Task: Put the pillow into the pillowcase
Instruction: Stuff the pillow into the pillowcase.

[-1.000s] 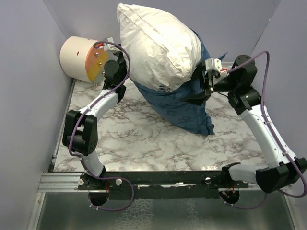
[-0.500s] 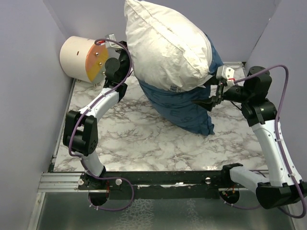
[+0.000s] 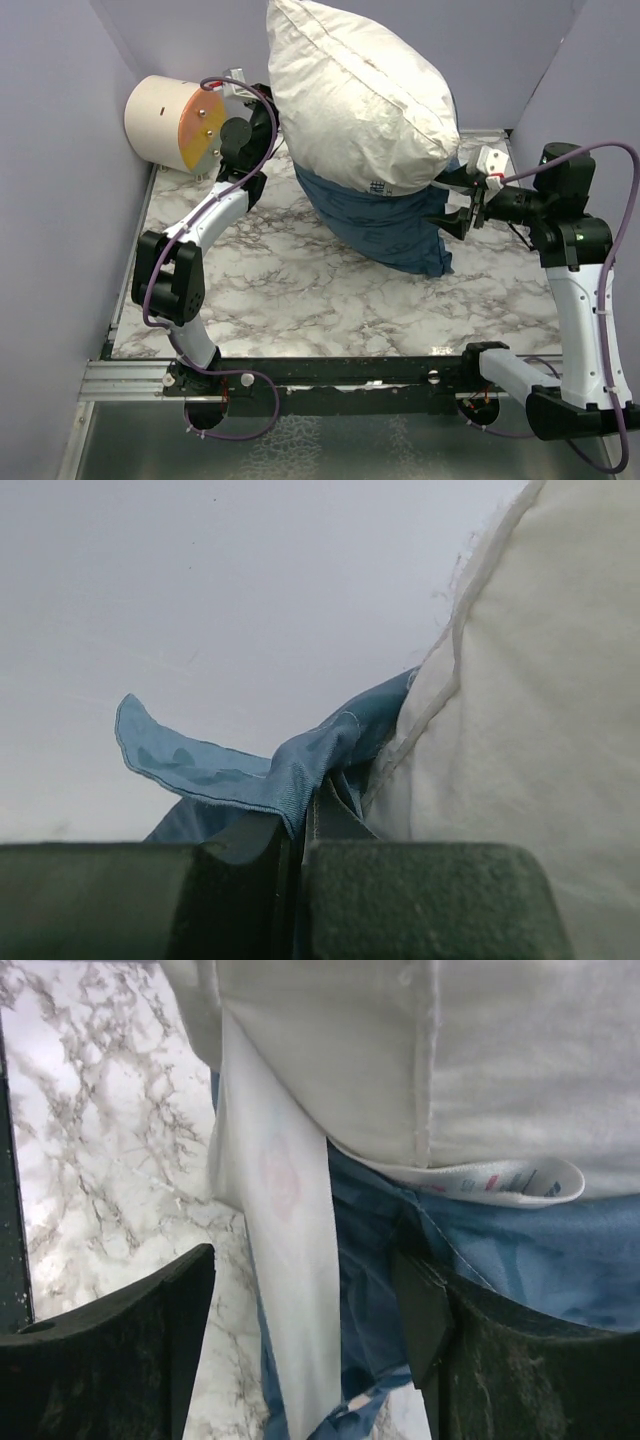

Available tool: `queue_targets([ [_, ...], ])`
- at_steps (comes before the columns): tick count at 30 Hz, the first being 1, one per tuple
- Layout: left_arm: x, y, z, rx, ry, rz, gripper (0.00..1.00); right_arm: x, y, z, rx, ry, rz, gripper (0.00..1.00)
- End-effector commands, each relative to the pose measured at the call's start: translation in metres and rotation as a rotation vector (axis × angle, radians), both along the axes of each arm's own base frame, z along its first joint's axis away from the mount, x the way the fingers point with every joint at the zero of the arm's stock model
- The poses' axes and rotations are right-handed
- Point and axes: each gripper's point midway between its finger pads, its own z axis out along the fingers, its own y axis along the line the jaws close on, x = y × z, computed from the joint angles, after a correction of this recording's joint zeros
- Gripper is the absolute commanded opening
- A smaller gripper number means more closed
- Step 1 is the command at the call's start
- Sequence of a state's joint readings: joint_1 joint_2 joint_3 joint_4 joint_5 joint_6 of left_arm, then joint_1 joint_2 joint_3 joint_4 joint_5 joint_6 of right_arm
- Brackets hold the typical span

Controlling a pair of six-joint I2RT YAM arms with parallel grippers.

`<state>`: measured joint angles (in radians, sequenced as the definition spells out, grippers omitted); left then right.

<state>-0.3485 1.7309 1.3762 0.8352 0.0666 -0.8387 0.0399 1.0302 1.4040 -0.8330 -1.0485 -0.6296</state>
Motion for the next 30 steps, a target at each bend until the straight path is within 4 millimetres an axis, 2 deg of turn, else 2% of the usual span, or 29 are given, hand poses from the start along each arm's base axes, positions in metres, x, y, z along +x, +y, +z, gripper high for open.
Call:
queue_targets([
  [1, -0.004, -0.006, 0.013, -0.007, -0.021, -0.034, 0.00, -0.001, -0.022, -0.013, -0.108, 0.044, -0.129, 0.71],
  [3, -0.002, -0.006, 0.013, -0.010, -0.010, -0.027, 0.00, -0.008, -0.025, -0.001, -0.126, 0.019, -0.145, 0.73],
  [6, 0.002, -0.005, 0.012, -0.007, 0.013, -0.012, 0.00, -0.032, -0.019, 0.037, -0.131, -0.015, -0.069, 0.75],
  [7, 0.003, -0.004, 0.012, -0.008, 0.020, -0.009, 0.00, -0.034, -0.020, 0.050, -0.134, -0.022, -0.071, 0.75],
  [9, 0.003, -0.004, 0.013, -0.010, 0.022, -0.009, 0.00, -0.026, -0.028, 0.071, -0.149, -0.046, -0.140, 0.75],
  [11, 0.002, -0.004, 0.015, -0.014, 0.018, -0.012, 0.00, -0.009, -0.042, 0.082, -0.161, -0.066, -0.259, 0.76],
  [14, 0.001, -0.005, 0.017, -0.013, 0.016, -0.019, 0.00, 0.018, -0.062, 0.071, -0.168, -0.033, -0.420, 0.85],
  [18, -0.001, -0.008, 0.018, -0.010, 0.012, -0.040, 0.00, 0.025, -0.060, 0.035, -0.183, 0.032, -0.404, 1.00],
  [21, -0.002, -0.009, 0.018, -0.008, 0.013, -0.048, 0.00, 0.044, -0.068, 0.013, -0.182, 0.029, -0.470, 1.00],
  [24, -0.002, -0.011, 0.019, -0.011, 0.014, -0.058, 0.00, 0.075, -0.081, 0.011, -0.164, -0.041, -0.572, 1.00],
  [28, -0.002, -0.014, 0.020, -0.022, 0.016, -0.072, 0.00, 0.098, -0.071, 0.019, -0.082, -0.105, -0.549, 1.00],
  [30, -0.002, -0.013, 0.021, -0.023, 0.014, -0.074, 0.00, 0.105, -0.071, 0.027, -0.046, -0.163, -0.558, 0.96],
])
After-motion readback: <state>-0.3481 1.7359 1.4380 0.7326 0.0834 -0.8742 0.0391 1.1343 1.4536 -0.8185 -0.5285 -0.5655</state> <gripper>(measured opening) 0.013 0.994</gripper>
